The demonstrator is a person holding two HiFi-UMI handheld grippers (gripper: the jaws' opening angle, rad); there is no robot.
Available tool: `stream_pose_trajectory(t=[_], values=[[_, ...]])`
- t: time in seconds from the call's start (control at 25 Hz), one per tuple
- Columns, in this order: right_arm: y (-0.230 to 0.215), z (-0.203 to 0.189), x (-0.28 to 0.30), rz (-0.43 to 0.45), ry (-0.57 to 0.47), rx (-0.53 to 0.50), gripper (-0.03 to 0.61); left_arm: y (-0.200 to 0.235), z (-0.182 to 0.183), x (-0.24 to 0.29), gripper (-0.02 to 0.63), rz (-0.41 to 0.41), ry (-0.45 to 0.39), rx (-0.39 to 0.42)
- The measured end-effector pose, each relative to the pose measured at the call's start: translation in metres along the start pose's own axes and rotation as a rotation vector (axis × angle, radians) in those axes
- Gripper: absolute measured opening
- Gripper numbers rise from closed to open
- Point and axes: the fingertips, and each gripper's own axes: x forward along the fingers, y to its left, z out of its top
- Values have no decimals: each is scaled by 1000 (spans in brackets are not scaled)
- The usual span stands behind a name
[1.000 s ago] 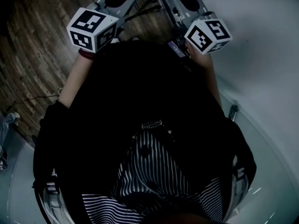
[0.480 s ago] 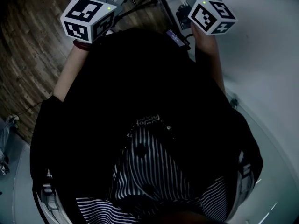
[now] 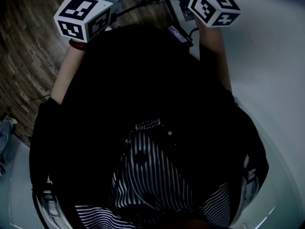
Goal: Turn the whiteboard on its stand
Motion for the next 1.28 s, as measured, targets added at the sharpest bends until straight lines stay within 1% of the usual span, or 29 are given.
stream_pose_trajectory(t=[0.16, 0.28, 0.36, 0.4, 0.44, 0.48, 0.52, 0.64, 0.88, 1.04, 1.2, 1.28], values=[[-3, -15, 30, -17, 43, -55, 261, 20, -11, 6, 2, 14, 6, -12], [-9, -26, 81, -43, 59, -145, 261, 60, -28, 19, 2, 32, 17, -30], [-9, -29, 110, -60, 55, -156, 222, 86, -40, 22, 2, 39, 24, -44], [-10, -29, 116, -72, 53, -150, 187, 93, -42, 21, 2, 41, 24, -50], [-12, -28, 118, -84, 51, -144, 133, 95, -42, 19, 2, 43, 22, -54], [-14, -25, 115, -91, 49, -135, 78, 95, -40, 18, 2, 43, 20, -57], [-16, -21, 113, -90, 46, -126, 60, 93, -38, 17, 2, 44, 20, -59], [-14, -12, 105, -76, 34, -111, 58, 83, -34, 19, 2, 49, 17, -66], [-14, -9, 97, -74, 11, -56, 52, 77, -36, 16, 2, 72, 21, -68], [-24, -11, 78, -63, 16, -72, 52, 61, -44, 12, 2, 99, 30, -89], [-46, -20, 53, -50, 16, -81, 54, 33, -55, 15, 2, 127, 49, -108], [-57, -23, 54, -49, 14, -74, 54, 32, -63, 15, 2, 142, 64, -116]])
